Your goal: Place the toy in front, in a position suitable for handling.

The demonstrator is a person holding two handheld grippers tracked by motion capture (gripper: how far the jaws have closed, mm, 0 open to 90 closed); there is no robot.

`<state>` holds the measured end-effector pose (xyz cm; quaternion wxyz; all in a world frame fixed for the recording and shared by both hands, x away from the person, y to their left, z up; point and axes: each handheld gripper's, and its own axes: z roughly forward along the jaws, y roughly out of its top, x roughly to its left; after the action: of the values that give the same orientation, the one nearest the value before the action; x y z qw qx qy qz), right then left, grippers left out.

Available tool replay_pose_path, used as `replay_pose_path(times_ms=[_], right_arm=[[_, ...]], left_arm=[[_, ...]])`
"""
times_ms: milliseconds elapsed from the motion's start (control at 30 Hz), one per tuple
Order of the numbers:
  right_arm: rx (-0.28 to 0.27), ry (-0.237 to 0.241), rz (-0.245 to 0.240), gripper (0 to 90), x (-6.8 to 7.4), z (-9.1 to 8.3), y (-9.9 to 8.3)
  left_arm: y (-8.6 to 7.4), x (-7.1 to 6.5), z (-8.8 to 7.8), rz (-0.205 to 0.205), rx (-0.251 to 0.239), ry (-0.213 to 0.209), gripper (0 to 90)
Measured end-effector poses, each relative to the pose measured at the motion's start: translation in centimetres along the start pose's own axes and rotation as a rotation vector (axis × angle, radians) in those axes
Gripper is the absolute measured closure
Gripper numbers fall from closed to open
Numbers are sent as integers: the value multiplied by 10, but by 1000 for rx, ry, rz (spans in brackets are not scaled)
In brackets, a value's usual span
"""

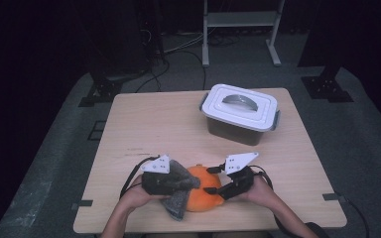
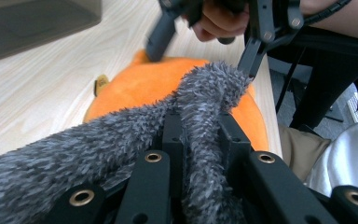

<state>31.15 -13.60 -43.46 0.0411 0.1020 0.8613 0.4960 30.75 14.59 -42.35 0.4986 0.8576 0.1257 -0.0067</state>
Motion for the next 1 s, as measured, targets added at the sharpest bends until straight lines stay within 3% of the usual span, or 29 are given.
replay_pose_path(times_ms=[133,433,633,767,1000], right_arm=[[6,14,1,436,4,0,-3],[6,-1,-17,436,8,-1,-3],[7,10,-23,436,9,-1,-3],[8,17,-26,420,9,-2,-3],[-23,12,-7,258,-4,-10,1]], left_arm=[[-1,3,-7,0,4,37,765],[-13,13,-20,-45,-5,92,761],[-3,10,-15,-43,-81,79,760],[-3,9,-8,-40,-49,79,759],[-7,7,-7,-20,-11,38,760]])
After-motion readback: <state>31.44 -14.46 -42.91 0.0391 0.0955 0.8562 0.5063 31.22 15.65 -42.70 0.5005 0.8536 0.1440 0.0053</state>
